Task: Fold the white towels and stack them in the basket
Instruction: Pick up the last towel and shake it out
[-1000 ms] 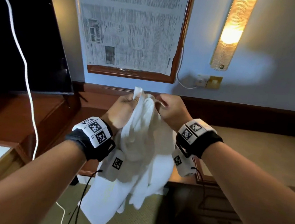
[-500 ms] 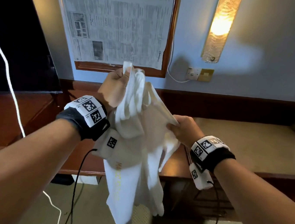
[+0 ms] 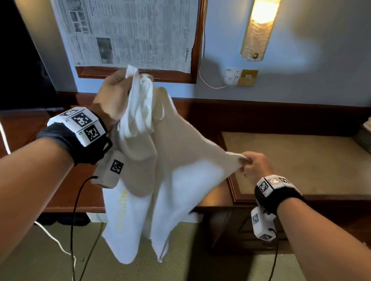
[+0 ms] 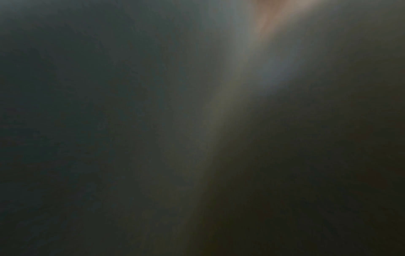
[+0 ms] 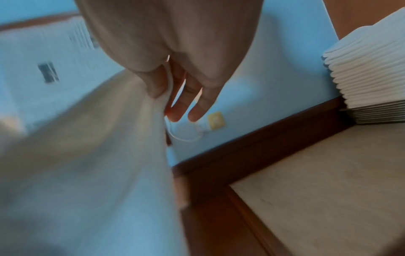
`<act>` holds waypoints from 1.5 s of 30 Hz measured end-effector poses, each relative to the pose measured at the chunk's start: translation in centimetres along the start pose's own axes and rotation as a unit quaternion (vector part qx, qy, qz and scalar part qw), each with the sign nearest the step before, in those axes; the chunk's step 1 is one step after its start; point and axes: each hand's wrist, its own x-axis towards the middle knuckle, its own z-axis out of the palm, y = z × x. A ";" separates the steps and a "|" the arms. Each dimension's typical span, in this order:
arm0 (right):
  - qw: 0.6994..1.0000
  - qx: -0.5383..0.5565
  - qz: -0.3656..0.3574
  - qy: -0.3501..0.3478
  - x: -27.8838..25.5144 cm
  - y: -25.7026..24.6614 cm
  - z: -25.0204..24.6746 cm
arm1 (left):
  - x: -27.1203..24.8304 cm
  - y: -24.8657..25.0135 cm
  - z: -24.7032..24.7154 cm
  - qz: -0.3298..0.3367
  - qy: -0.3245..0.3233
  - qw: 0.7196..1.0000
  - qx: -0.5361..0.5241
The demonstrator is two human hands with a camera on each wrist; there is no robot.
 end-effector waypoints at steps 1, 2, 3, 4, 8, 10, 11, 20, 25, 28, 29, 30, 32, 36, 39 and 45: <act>0.999 0.008 -0.024 0.028 0.1 -1.8 -0.6 | -0.3 0.2 0.2 -0.005 -0.046 0.999 0.010; 0.997 0.021 -0.051 0.059 0.3 -3.7 -1.4 | -0.6 0.5 0.2 -0.011 -0.101 0.994 0.032; 0.992 0.042 -0.073 0.091 0.5 -5.9 -2.1 | -1.0 1.0 0.0 -0.016 -0.159 0.984 0.076; 0.986 0.070 -0.091 0.118 0.9 -8.0 -2.7 | -1.2 1.5 -0.4 -0.015 -0.223 0.966 0.131; 0.944 0.207 -0.198 0.161 1.3 -17.0 -5.2 | -1.4 4.5 -2.7 0.037 -0.321 0.920 0.222; 0.929 0.236 -0.256 0.125 0.3 -21.1 -6.0 | -1.0 6.2 -3.6 0.079 -0.256 0.941 0.206; 0.925 0.239 -0.278 0.098 -0.4 -22.8 -6.3 | -0.9 6.9 -3.9 0.099 -0.226 0.952 0.182; 0.875 0.258 -0.409 0.020 -4.4 -31.8 -9.6 | -0.8 9.7 -2.4 0.256 -0.105 0.958 0.080; 0.870 0.222 -0.440 0.034 -5.4 -34.1 -12.5 | -1.1 11.4 -0.6 0.299 -0.092 0.950 0.011; 0.868 0.203 -0.451 0.035 -5.5 -34.6 -13.3 | -1.0 11.8 0.2 0.307 -0.113 0.945 -0.014; 0.868 0.201 -0.453 0.037 -5.4 -34.6 -13.4 | -0.9 11.9 0.3 0.308 -0.116 0.944 -0.020; 0.867 0.200 -0.454 0.039 -5.4 -34.7 -13.5 | -0.7 11.9 0.5 0.304 -0.115 0.945 -0.028; 0.866 0.206 -0.454 0.037 -5.4 -34.8 -13.6 | -0.2 11.8 0.5 0.293 -0.110 0.949 -0.048; 0.860 0.245 -0.448 0.003 -5.4 -34.8 -13.3 | 0.4 11.8 0.5 0.267 -0.110 0.954 -0.082; 0.858 0.261 -0.429 -0.103 -5.5 -34.5 -12.2 | 1.0 11.5 0.3 0.244 -0.075 0.963 -0.082; 0.858 0.340 -0.367 -0.118 -4.4 -33.6 -9.5 | 0.0 9.5 0.1 0.202 -0.057 0.977 -0.034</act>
